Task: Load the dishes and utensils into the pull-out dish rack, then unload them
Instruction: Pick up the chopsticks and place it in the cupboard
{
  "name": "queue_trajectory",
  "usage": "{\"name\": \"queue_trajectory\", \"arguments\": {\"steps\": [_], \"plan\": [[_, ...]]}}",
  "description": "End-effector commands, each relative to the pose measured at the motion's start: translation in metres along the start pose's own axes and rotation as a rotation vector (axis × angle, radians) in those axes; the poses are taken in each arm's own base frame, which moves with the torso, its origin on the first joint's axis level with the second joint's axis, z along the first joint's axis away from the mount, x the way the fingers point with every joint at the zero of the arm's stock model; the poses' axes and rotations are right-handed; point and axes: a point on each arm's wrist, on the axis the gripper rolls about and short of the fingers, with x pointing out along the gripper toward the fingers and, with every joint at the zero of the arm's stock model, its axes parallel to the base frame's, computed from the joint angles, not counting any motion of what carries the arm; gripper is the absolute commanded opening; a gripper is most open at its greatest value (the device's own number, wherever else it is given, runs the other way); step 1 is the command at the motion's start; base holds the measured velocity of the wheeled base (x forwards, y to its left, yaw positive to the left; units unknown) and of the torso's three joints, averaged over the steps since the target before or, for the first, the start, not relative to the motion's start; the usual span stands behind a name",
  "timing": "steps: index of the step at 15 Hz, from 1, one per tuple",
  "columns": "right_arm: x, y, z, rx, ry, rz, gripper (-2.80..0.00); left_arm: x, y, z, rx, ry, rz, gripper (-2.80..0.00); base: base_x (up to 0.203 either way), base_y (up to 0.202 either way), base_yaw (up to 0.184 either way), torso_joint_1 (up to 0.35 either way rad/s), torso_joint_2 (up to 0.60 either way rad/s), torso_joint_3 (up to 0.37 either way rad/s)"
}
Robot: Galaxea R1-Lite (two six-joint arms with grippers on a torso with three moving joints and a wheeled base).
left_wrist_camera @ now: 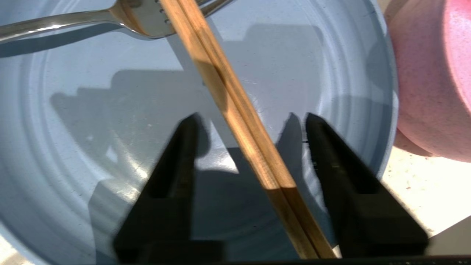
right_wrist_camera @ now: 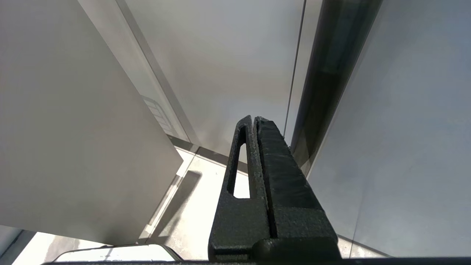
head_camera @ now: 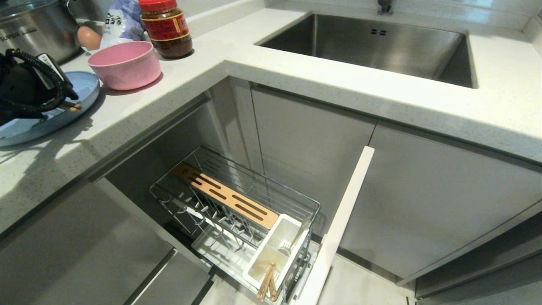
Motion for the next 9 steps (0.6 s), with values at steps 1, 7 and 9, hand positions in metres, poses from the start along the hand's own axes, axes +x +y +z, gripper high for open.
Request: {"name": "queue_trajectory", "arguments": {"steps": [1,7,9], "plan": [[-0.0003,0.0,0.0,0.001,-0.005,0.0,-2.8,0.0012,0.0,-0.0007,0.002,0.01,0.009,-2.8,0.0,0.0,0.0,0.0,0.0,0.0],[-0.0003,0.0,0.0,0.001,-0.005,0.0,-2.8,0.004,0.0027,0.0025,-0.008,0.004,0.025,-2.8,0.0,0.0,0.0,0.0,0.0,0.0],[-0.0003,0.0,0.0,0.001,-0.005,0.0,-2.8,0.0032,0.0035,0.0033,-0.011,0.0,0.026,-2.8,0.0,0.0,0.0,0.0,0.0,0.0]]}}
